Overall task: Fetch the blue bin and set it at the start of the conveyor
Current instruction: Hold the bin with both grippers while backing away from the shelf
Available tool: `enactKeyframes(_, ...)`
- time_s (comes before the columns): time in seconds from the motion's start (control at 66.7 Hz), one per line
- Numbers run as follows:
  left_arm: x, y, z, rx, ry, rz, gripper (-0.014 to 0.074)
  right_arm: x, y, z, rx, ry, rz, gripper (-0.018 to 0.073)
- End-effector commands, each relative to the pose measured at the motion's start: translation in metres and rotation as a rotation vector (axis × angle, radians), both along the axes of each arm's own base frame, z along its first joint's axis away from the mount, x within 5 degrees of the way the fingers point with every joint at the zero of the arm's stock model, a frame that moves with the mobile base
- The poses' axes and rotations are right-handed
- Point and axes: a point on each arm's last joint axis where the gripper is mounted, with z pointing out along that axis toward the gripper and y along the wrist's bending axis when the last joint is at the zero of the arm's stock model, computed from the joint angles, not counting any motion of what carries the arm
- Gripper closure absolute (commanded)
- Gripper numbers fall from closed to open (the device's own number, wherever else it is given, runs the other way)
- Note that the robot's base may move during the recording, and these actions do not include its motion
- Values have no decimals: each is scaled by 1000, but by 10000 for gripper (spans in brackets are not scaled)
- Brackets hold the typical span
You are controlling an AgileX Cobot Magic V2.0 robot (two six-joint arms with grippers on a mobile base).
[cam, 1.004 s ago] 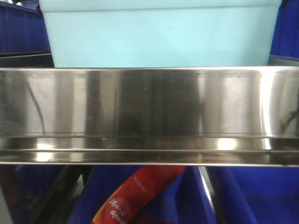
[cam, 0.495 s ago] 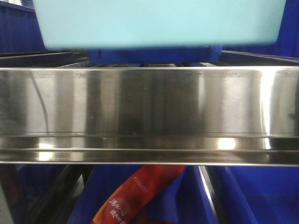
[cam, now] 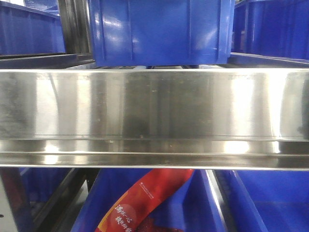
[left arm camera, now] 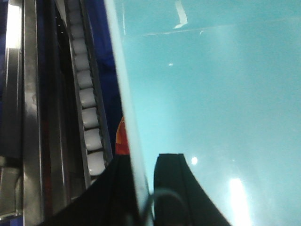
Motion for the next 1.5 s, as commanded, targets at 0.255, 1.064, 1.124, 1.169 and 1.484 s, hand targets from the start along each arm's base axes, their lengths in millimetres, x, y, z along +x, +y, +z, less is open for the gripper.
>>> enactKeyframes(0.255, -15, -5, 4, -28, -29, -52, 708, -5, -1, 6, -10, -50, 17, 712)
enactKeyframes(1.064, -15, -4, 4, -26, -31, -51, 708, -1, 0, 12, 15, -131, 18, 712)
enactKeyframes(1.124, -15, -4, 4, -26, -31, -51, 708, -1, 0, 12, 15, -131, 18, 712)
enactKeyframes(1.169, -15, -4, 4, -26, -31, -51, 708, -1, 0, 12, 15, -131, 18, 712)
enactKeyframes(1.484, -8, -8, 14, -79, -159, -59, 708, -1, 0, 12, 15, -131, 18, 712)
